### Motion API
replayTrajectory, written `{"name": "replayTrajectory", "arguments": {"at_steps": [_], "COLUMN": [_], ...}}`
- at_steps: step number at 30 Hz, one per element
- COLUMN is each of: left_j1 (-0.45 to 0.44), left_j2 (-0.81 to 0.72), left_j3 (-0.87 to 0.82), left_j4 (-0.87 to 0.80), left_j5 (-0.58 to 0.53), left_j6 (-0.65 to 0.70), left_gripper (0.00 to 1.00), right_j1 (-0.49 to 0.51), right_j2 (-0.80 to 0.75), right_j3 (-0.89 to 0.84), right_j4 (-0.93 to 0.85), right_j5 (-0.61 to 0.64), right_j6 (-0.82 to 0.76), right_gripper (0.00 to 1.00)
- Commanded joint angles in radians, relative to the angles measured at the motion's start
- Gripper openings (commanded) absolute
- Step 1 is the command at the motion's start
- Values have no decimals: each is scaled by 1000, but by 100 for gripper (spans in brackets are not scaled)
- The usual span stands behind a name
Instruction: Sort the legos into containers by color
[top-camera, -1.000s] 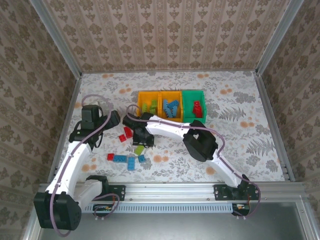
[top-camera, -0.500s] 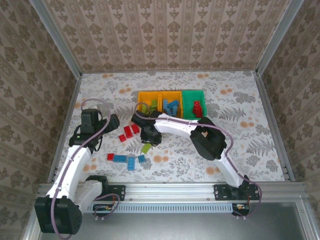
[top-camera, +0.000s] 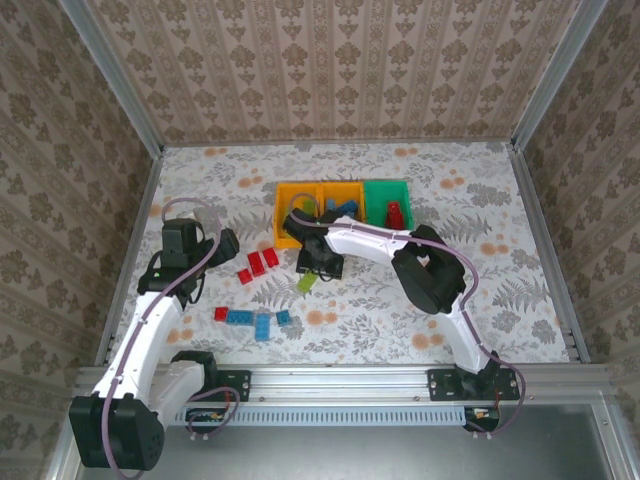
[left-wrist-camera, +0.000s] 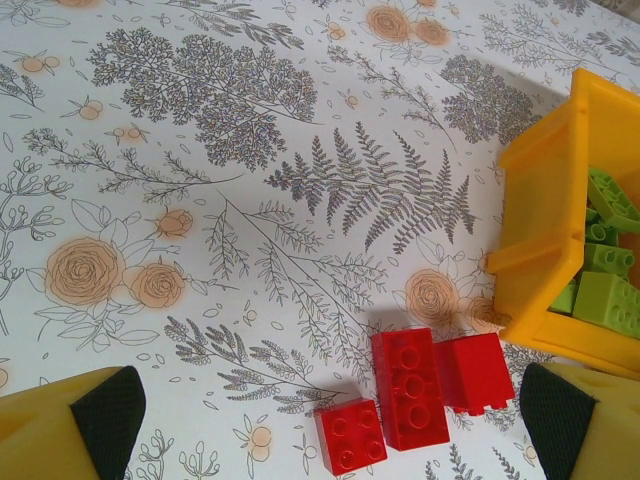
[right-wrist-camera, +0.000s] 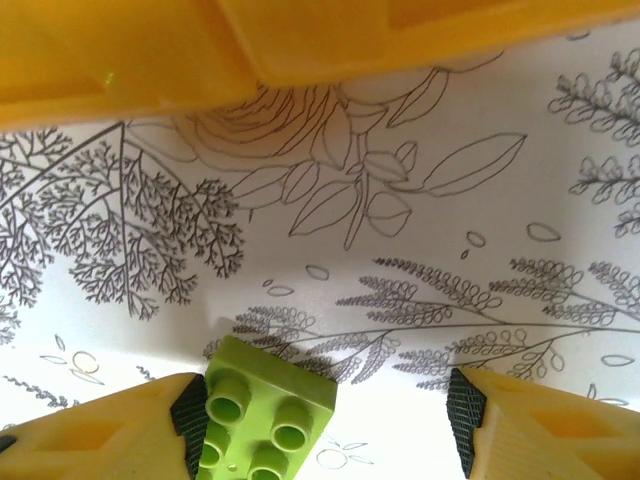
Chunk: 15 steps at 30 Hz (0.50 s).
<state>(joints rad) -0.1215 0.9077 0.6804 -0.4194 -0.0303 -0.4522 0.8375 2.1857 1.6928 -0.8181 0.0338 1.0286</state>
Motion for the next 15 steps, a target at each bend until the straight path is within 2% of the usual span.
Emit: {"name": "replayTrajectory", "arguments": {"at_steps": [1, 5, 15], "left_j1": [10, 10, 10], "left_j2": [-17, -17, -40], "left_j3": [-15, -16, -39], "left_j4": [0, -2, -4], "left_j5": [6, 5, -1], "left_j6": [-10, -3, -5], "left_gripper": [100, 100, 100], "right_j1": [27, 48, 56], "right_j2": [-42, -56, -121], "right_j3": [-28, -87, -131], "right_j4": [-7, 77, 149], "right_j5": [6, -31, 7], "right_j6": [61, 140, 198], "right_gripper": [68, 68, 68]}}
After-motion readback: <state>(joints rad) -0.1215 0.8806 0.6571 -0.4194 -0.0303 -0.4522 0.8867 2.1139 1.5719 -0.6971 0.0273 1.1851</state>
